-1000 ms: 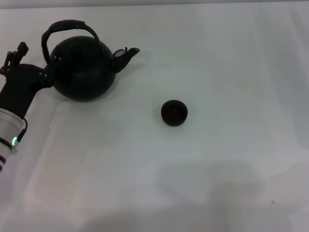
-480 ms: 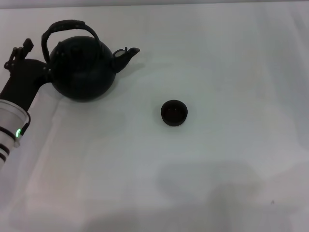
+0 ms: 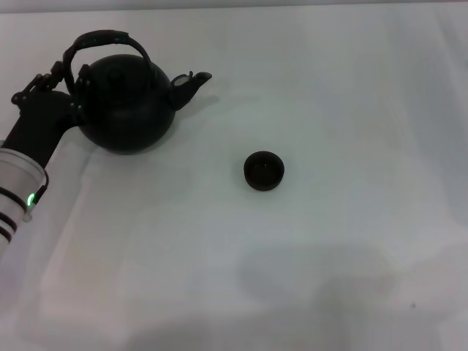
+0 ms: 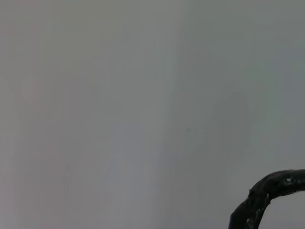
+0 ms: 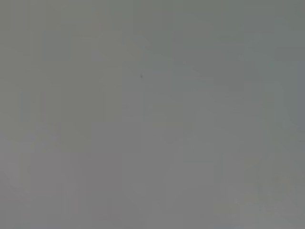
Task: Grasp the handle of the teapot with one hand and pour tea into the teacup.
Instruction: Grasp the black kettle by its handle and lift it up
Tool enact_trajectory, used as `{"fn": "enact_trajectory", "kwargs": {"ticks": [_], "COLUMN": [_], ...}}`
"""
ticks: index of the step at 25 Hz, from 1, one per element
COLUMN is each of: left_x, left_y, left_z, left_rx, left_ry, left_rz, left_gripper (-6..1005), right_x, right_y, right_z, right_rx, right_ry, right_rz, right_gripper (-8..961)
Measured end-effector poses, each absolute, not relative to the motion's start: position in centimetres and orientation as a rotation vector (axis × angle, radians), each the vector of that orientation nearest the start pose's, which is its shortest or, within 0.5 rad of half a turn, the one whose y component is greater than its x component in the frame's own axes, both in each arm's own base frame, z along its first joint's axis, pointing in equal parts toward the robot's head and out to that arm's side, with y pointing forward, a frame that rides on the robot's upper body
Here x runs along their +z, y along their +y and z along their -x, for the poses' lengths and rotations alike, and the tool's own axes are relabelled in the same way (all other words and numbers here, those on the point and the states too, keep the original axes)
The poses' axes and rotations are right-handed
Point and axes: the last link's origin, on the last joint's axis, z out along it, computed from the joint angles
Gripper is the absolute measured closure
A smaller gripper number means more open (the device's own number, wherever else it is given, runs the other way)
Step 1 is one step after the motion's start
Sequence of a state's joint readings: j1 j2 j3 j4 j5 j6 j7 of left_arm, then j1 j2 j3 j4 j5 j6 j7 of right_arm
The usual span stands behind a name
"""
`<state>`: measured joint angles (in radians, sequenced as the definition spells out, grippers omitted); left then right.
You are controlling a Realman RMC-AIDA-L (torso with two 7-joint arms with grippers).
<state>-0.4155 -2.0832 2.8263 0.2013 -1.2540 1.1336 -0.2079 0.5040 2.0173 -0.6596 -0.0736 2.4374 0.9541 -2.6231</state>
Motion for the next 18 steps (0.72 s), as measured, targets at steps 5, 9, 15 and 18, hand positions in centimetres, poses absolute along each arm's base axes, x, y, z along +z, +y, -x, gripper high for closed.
{"fn": "enact_trajectory", "kwargs": {"ticks": [5, 9, 15, 18], "left_x": [-5.5, -5.5, -5.4, -5.1], "left_y": [30.8, 30.9, 31.4, 31.7], "left_z": [32.5, 32.3, 31.9, 31.5], "left_rx": [-0.703, -0.694, -0.709, -0.726], "left_ry": [-0.669, -0.647, -0.627, -0.602], "left_rz": [1.753, 1.762, 1.763, 1.765], "left_gripper": [577, 710, 848, 873], "right_x": [4.3, 4.3, 4.2, 4.1], "right_y": [35.7, 35.6, 35.7, 35.7], "right_z": [-38.2, -38.2, -38.3, -38.2], "right_rx": [0.664, 0.664, 0.658, 0.657], "right_ry": [0.842, 0.844, 0.852, 0.854], "right_rz": [1.432, 1.43, 1.429, 1.43], "right_gripper": [108, 109, 109, 109]}}
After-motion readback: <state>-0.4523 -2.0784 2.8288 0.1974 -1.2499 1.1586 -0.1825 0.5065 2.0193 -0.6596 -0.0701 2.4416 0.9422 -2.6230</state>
